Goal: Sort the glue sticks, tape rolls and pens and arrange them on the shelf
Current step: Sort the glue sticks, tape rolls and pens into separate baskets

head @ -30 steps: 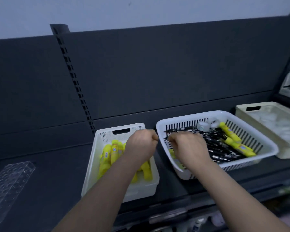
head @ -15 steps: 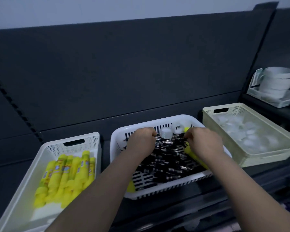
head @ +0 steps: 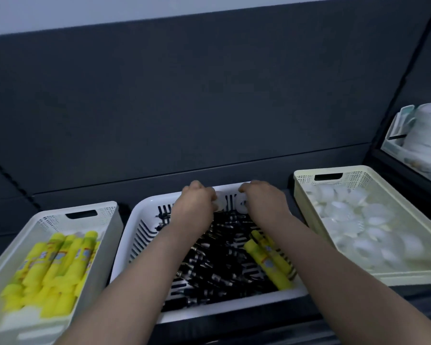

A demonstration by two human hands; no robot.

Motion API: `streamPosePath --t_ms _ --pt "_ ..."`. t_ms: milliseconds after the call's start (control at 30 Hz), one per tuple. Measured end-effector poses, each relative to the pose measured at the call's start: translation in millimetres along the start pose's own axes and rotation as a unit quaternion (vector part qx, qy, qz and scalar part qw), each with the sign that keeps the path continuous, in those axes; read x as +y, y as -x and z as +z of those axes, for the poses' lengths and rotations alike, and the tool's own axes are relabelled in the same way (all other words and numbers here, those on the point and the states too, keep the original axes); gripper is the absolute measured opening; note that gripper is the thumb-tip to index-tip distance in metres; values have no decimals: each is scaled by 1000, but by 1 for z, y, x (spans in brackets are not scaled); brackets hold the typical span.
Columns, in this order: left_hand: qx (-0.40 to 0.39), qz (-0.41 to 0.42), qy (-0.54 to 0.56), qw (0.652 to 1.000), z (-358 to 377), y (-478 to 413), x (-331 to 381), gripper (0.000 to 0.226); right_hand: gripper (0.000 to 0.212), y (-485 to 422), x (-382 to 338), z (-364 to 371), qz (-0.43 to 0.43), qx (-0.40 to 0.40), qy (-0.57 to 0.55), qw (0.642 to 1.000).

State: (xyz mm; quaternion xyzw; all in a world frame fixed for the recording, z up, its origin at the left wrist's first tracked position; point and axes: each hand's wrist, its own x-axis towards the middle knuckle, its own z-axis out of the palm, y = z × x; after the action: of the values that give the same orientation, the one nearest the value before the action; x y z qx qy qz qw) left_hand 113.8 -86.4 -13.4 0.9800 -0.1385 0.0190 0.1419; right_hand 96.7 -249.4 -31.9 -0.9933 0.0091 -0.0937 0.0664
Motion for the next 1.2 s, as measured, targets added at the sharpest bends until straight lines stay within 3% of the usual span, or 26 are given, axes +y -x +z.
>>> streamPosePath --t_ms 200,400,733,900,1133,1200 --pt "40 19 49 998 -16 3 -3 18 25 -11 -5 -3 -7 30 9 999" --pt "50 111 128 984 -3 -5 37 23 14 25 34 -33 115 146 -35 982" --pt "-49 225 121 966 24 -2 159 18 29 100 159 -66 306 83 74 946" --pt "-99 249 71 961 44 -2 207 24 33 109 192 -63 306 33 46 951" --pt "-101 252 -4 962 63 3 216 27 28 106 193 -67 221 90 -53 970" --pt "-75 249 24 965 58 8 209 28 27 104 182 -66 182 104 -76 975"
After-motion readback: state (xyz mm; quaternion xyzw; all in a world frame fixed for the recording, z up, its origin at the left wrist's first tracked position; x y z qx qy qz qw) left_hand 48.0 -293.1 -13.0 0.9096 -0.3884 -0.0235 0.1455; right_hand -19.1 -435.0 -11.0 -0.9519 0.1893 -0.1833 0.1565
